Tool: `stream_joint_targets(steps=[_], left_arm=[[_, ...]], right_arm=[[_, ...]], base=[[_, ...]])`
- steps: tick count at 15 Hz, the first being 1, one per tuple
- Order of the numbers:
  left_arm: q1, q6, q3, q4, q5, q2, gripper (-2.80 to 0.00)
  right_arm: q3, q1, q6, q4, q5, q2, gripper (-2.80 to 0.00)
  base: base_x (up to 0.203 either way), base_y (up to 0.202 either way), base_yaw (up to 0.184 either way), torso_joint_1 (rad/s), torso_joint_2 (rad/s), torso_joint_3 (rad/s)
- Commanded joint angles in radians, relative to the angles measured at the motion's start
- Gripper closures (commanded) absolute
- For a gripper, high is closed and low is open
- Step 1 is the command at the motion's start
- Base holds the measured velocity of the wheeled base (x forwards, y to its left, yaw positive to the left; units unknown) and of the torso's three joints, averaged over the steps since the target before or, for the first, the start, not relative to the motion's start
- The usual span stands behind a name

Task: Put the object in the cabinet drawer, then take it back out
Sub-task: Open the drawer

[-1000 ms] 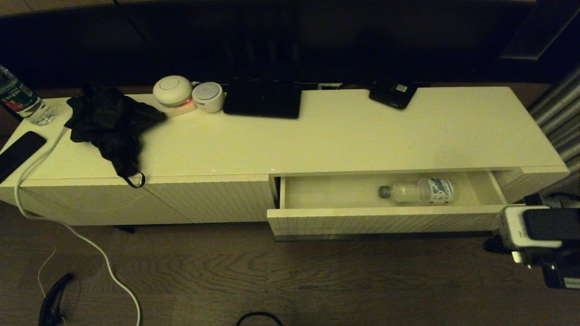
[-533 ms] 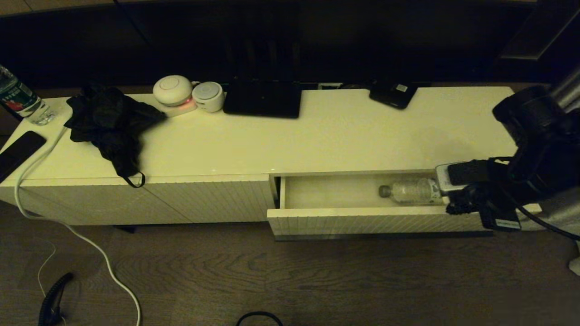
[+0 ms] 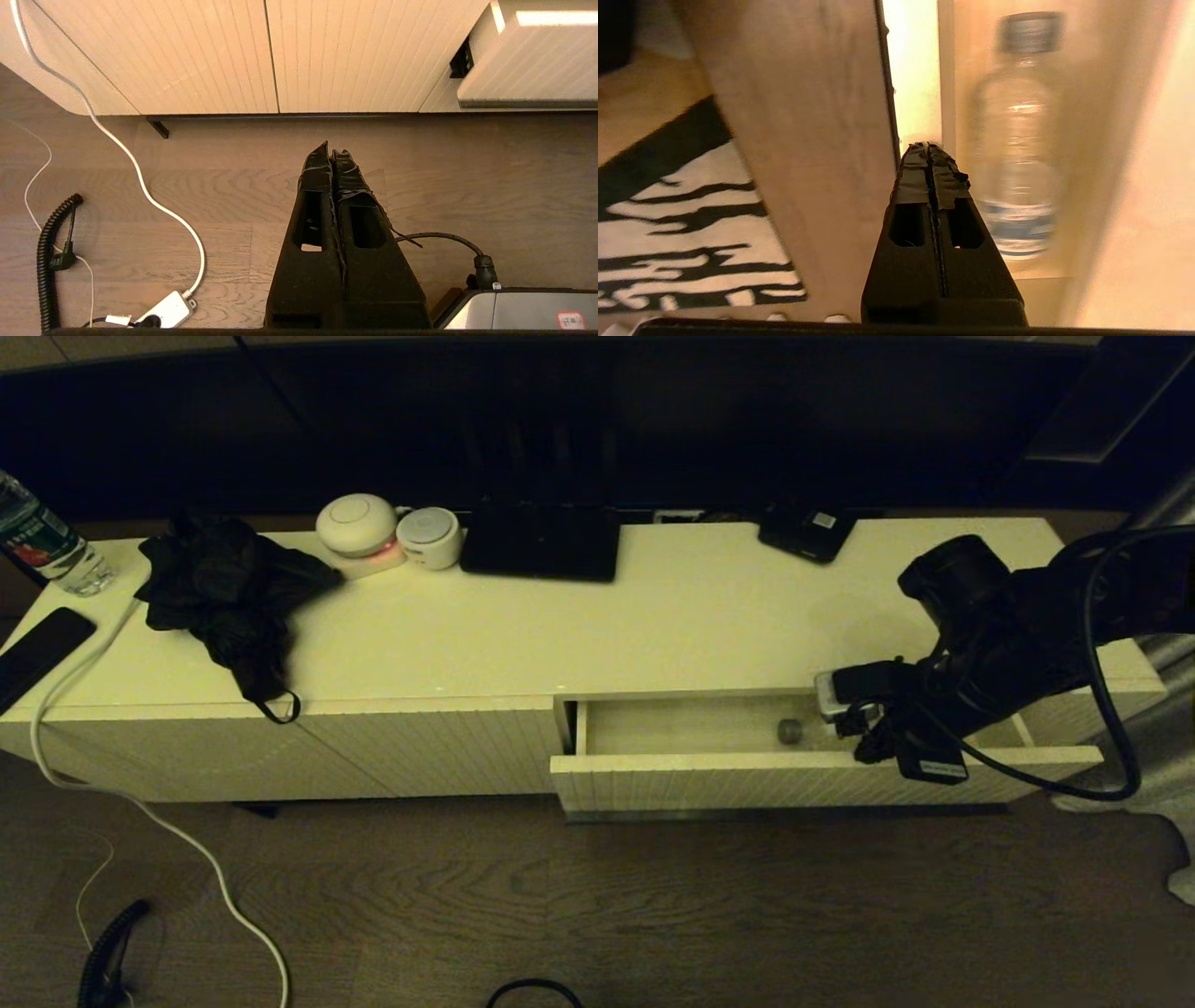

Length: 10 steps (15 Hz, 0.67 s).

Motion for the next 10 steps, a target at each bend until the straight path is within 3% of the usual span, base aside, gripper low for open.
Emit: stream_joint_targets(steps=[1, 10], left_arm=[[0.000, 0.000, 0.000, 0.000, 0.000, -0.002, 0.00], [0.000, 0.000, 0.002, 0.000, 0.000, -0.002, 0.00]], right_arm=[[-0.034, 0.001, -0.008, 0.002, -0.003, 0.042, 0.00], [-0.056, 0.001, -0.011, 0.111, -0.008, -0.049, 0.00]], base=[[0.000, 0.000, 0.000, 0.000, 0.00, 0.000], [0.000, 0.000, 0.000, 0.000, 0.00, 0.000]])
